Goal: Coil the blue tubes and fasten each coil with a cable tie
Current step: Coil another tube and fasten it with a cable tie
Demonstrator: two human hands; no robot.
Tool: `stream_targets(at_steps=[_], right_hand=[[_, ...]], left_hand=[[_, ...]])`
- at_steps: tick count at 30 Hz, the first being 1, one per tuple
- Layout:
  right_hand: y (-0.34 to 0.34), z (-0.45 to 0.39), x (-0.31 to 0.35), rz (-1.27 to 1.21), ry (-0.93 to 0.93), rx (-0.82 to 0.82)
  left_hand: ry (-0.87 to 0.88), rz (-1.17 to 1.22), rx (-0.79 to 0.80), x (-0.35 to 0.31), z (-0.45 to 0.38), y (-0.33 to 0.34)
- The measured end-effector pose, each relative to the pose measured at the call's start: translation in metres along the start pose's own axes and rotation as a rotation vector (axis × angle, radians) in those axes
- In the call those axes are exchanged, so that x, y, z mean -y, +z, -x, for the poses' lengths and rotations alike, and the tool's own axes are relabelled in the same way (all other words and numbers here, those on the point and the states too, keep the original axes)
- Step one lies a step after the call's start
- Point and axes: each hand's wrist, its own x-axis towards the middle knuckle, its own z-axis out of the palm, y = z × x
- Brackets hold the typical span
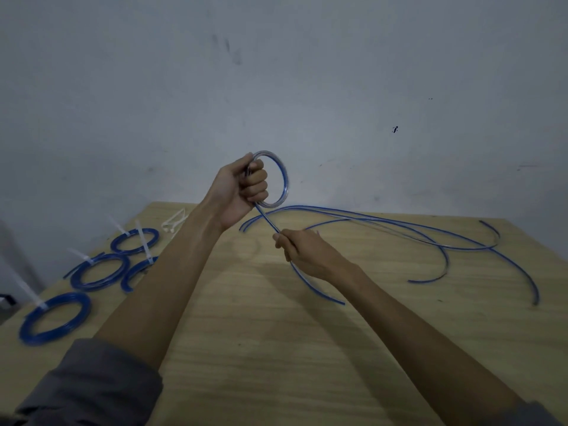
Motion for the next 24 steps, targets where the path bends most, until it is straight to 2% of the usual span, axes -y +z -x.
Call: stream_targets(at_steps=[5,7,9,11,14,20,24], right_hand=[[-0.008,-0.011,-0.018,0.208,-0.028,0.023],[-0.017,-0.017,-0.021,0.303,-0.035,0.058],[-0.028,-0.022,-0.023,0.369,-0.010,0.095],[-0.037,-0.027,-0.026,0.419,0.016,0.118],[-0.053,-0.037,-0.026,0.475,0.088,0.133],[-0.086,-0.045,-0.024,0.210,0.173,0.063],[-0.089,-0.033,-0.007,-0.150,0.246,-0.020]], left_hand=[[-0.166,-0.346,0.065,-0.012,0.013,-0.001],[-0.177,-0.600,0.033,-0.012,0.017,0.003],[-0.134,-0.889,-0.036,-0.009,0.021,0.012],[-0.057,-1.057,-0.087,-0.003,0.022,0.018],[0.064,-1.362,-0.075,0.008,0.024,0.023],[0.117,-1.874,-0.015,0.042,0.026,0.020],[0.090,-1.939,-0.006,0.059,0.022,0.011]])
